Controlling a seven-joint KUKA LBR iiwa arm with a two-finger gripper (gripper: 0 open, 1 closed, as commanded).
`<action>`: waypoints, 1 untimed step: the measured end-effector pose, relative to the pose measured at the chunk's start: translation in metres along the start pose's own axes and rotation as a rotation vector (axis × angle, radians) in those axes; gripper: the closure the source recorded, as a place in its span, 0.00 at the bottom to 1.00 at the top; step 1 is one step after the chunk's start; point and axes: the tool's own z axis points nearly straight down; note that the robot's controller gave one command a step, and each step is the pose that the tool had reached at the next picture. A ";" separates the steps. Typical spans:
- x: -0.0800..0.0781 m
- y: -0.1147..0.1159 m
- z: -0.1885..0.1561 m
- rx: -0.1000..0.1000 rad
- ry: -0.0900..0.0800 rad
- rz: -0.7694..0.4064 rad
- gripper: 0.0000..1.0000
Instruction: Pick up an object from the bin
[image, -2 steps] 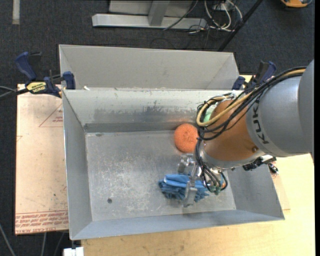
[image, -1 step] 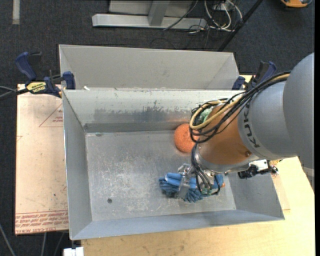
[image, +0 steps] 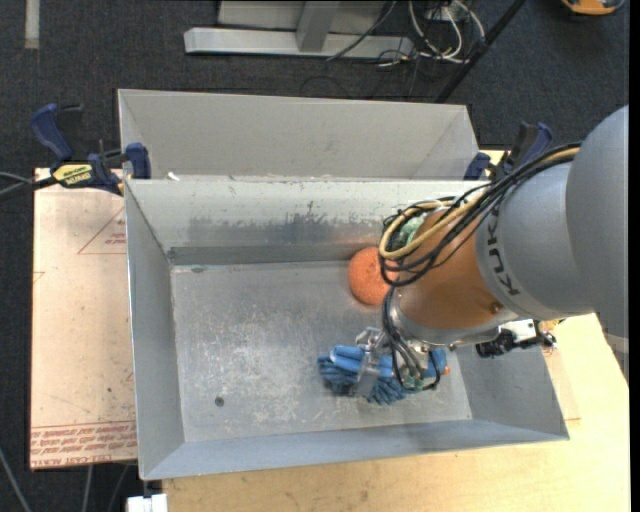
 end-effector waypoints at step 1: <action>0.001 0.000 -0.003 0.000 0.003 0.000 1.00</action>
Offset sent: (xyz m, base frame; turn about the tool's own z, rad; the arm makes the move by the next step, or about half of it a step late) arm 0.0000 -0.0001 0.0603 0.0000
